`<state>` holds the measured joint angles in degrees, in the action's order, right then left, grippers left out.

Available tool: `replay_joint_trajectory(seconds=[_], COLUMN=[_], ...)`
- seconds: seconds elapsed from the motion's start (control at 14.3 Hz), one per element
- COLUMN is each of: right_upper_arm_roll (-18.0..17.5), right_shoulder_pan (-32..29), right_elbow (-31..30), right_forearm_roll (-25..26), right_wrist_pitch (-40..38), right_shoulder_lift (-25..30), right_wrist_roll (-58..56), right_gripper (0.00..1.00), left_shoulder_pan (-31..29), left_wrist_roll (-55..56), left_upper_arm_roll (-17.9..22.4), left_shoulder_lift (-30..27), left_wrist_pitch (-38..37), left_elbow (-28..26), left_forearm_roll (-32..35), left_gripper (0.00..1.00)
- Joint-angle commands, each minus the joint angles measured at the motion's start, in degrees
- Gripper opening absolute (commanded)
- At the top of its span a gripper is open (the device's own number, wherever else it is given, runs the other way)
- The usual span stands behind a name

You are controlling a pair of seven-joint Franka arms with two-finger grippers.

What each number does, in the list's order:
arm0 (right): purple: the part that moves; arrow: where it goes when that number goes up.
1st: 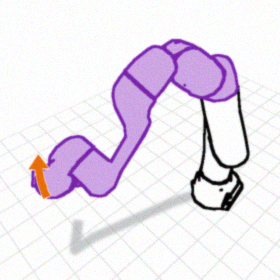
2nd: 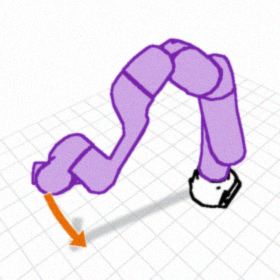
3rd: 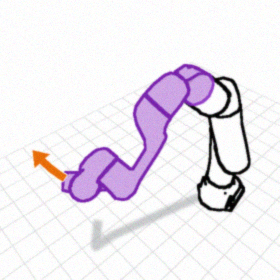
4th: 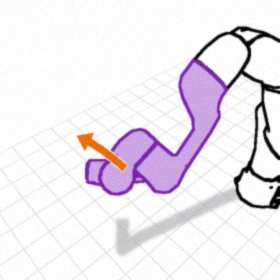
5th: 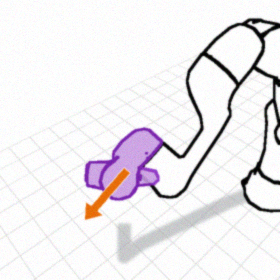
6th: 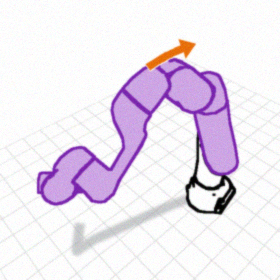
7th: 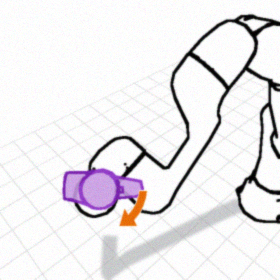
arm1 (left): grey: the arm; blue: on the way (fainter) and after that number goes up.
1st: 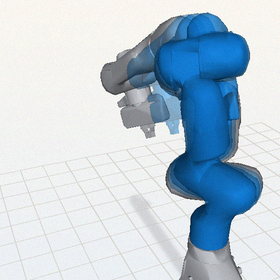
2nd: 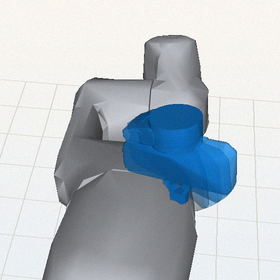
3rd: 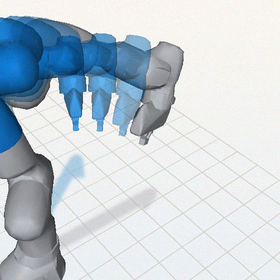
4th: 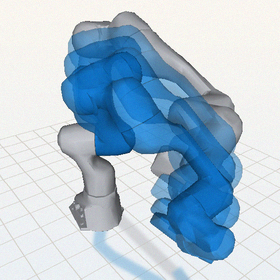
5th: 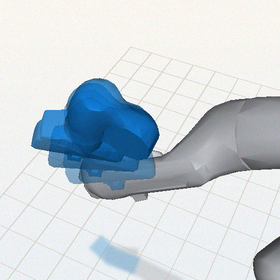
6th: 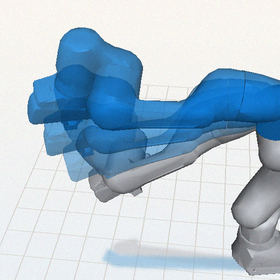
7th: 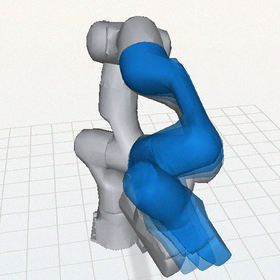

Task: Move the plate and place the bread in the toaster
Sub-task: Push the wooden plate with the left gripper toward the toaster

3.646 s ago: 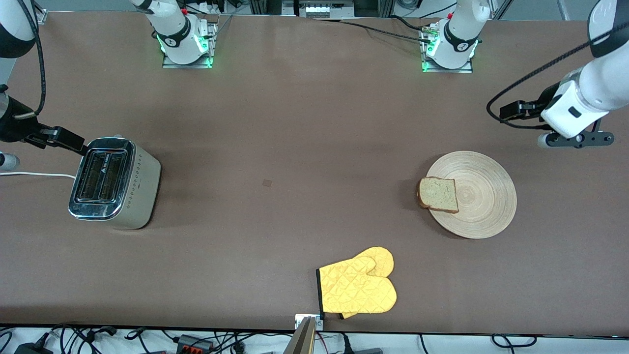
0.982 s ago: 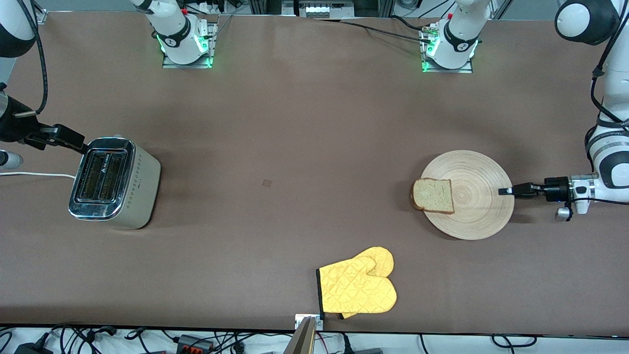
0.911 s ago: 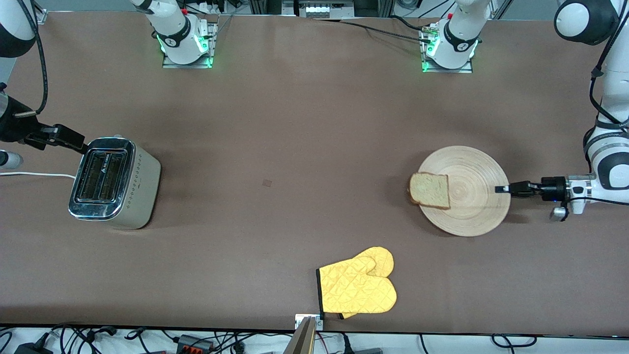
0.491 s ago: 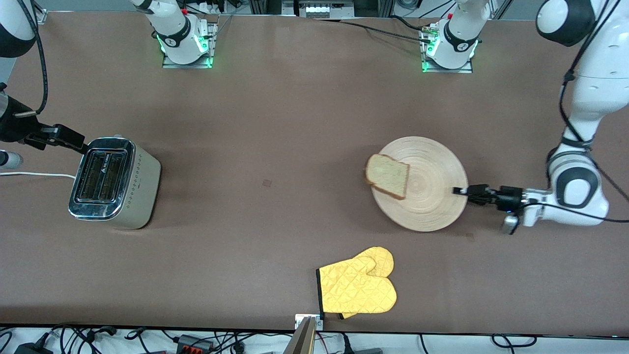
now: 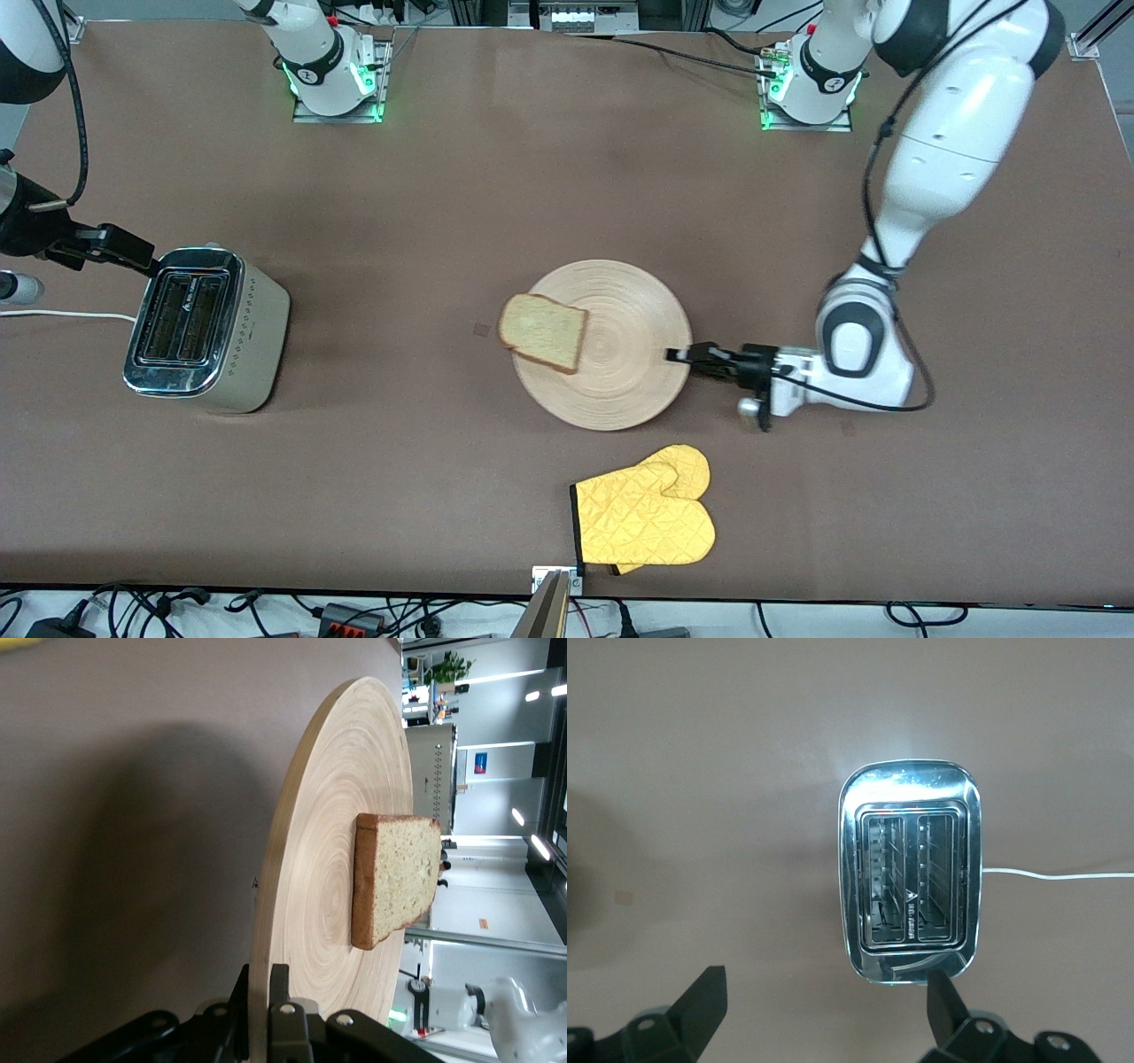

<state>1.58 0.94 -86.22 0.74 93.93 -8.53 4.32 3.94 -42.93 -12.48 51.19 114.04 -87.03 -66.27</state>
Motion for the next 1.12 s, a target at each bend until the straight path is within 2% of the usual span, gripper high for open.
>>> replay_joint_trajectory(seconds=[0.0,0.14,0.28,0.35,0.42,0.49,0.56,0.77,0.84,1.05], right_upper_arm_roll=[-0.09,-0.09,-0.09,-0.09,-0.18,0.00,0.00,0.00,0.00,-0.09], right_shoulder_pan=[-0.15,0.11,0.64,0.73,0.73,0.64,0.38,0.47,0.55,1.16], right_elbow=[0.70,0.44,0.26,0.00,0.08,0.08,0.08,0.00,-0.35,-0.53], right_forearm_roll=[-1.09,-2.06,-2.06,-2.15,-3.19,-5.90,-8.02,-8.39,-8.39,-8.83], right_wrist_pitch=[-0.77,-0.77,-0.94,-1.12,-0.77,-0.86,-0.86,-1.47,-1.99,-3.14], right_shoulder_lift=[-0.26,-0.35,-1.13,-1.75,-2.19,-2.28,-2.37,-2.81,-2.81,-3.51], right_wrist_roll=[0.16,0.77,0.69,0.86,0.95,0.95,0.95,0.87,0.78,0.87], right_gripper=[1.00,1.00,1.00,1.00,1.00,1.00,1.00,1.00,1.00,1.00], left_shoulder_pan=[5.97,11.15,11.62,11.71,11.79,11.71,11.36,9.87,8.47,3.29], left_wrist_roll=[-0.14,0.21,-0.31,-0.31,0.56,0.39,-0.39,0.30,0.22,1.00], left_upper_arm_roll=[0.26,0.35,0.35,0.35,0.35,0.35,0.35,1.49,1.92,1.84], left_shoulder_lift=[0.40,1.28,2.85,3.12,3.04,2.78,2.34,-1.26,-1.70,-3.03], left_wrist_pitch=[7.65,13.12,14.10,14.11,14.11,14.11,13.84,12.01,9.39,2.62], left_elbow=[-0.42,-0.42,-0.07,-0.07,-0.15,-0.33,-0.33,-1.38,-1.21,1.51], left_forearm_roll=[-5.52,-9.47,-10.45,-10.45,-10.45,-10.37,-9.58,-9.31,-6.96,6.20], left_gripper=[0.03,0.02,0.03,0.07,0.27,0.67,1.00,1.00,1.00,1.00])
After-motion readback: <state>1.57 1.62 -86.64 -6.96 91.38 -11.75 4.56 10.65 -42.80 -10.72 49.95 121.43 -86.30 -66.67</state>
